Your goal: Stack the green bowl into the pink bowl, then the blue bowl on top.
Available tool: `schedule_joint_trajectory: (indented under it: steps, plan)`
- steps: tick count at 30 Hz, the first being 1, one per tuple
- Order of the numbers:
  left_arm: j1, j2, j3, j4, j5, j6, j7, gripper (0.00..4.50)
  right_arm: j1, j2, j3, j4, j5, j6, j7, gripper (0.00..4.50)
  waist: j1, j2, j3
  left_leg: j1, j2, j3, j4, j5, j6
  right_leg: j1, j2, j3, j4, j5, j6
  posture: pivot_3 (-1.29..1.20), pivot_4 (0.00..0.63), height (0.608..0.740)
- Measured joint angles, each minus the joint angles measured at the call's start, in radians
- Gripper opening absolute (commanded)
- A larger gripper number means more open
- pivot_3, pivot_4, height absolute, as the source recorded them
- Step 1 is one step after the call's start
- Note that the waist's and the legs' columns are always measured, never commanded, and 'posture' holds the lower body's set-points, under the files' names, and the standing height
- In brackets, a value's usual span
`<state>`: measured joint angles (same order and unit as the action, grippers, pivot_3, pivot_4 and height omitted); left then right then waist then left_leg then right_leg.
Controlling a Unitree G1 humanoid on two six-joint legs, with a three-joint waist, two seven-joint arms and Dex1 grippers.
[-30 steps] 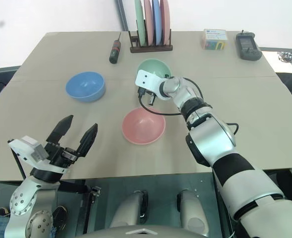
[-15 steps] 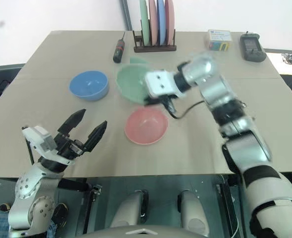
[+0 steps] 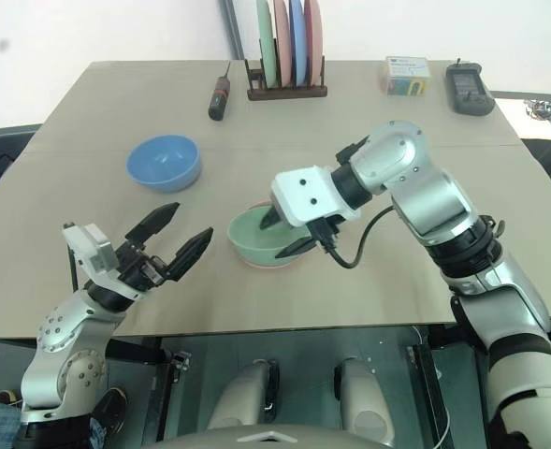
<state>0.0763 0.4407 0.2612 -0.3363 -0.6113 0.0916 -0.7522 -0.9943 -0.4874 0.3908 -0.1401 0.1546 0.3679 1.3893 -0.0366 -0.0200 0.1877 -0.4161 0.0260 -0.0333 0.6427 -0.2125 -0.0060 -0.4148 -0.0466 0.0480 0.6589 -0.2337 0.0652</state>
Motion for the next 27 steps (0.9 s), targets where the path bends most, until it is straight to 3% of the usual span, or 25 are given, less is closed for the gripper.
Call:
schedule_joint_trajectory:
  steps: [4,10,17,18,21,27]
  plan:
    - [-0.059,0.031,-0.004,0.03,0.035,0.044,0.038,4.5,0.052,0.009,-0.141,-0.02,0.085,0.102,-0.119,3.45,0.01,-0.002,-0.001,0.0,0.0,-0.002,0.0,0.0,0.0,0.001,0.0,-0.002,0.0,0.0,0.0,0.0,0.15,0.74]
    - [-0.231,0.124,-0.026,0.134,0.105,0.15,0.083,4.5,0.274,-0.079,-0.375,-0.106,0.234,0.247,-0.231,3.45,0.025,-0.002,-0.001,0.0,-0.001,-0.001,0.0,0.0,0.0,0.002,-0.001,-0.001,-0.001,0.0,0.0,0.0,0.15,0.74]
    - [-0.504,0.214,-0.142,0.407,0.261,0.159,0.025,4.5,0.483,-0.137,-0.594,-0.237,0.383,0.286,-0.318,3.45,0.023,-0.002,-0.001,0.0,-0.001,-0.001,0.0,0.0,0.0,0.002,0.0,-0.001,-0.001,0.0,0.001,0.0,0.15,0.74]
    - [-0.602,0.234,-0.181,0.535,0.322,0.14,0.004,4.5,0.522,-0.139,-0.651,-0.27,0.432,0.293,-0.341,3.45,0.016,-0.002,0.0,0.0,-0.001,0.001,0.0,0.0,0.0,0.002,0.0,0.001,-0.001,0.0,0.001,0.0,0.15,0.74]
    - [-0.766,0.241,-0.27,0.764,0.428,0.084,-0.048,4.5,0.545,-0.143,-0.693,-0.337,0.515,0.312,-0.395,3.45,0.019,-0.002,0.0,0.0,-0.001,0.0,0.0,0.0,0.0,0.001,0.0,0.0,-0.001,0.0,0.001,0.0,0.15,0.74]
    - [-0.898,0.234,-0.348,0.987,0.526,0.008,-0.132,4.5,0.564,-0.182,-0.71,-0.389,0.575,0.324,-0.463,3.45,0.02,-0.002,0.0,-0.002,-0.001,0.0,0.0,0.0,0.0,0.001,0.0,0.0,-0.002,0.0,0.001,0.0,0.15,0.74]
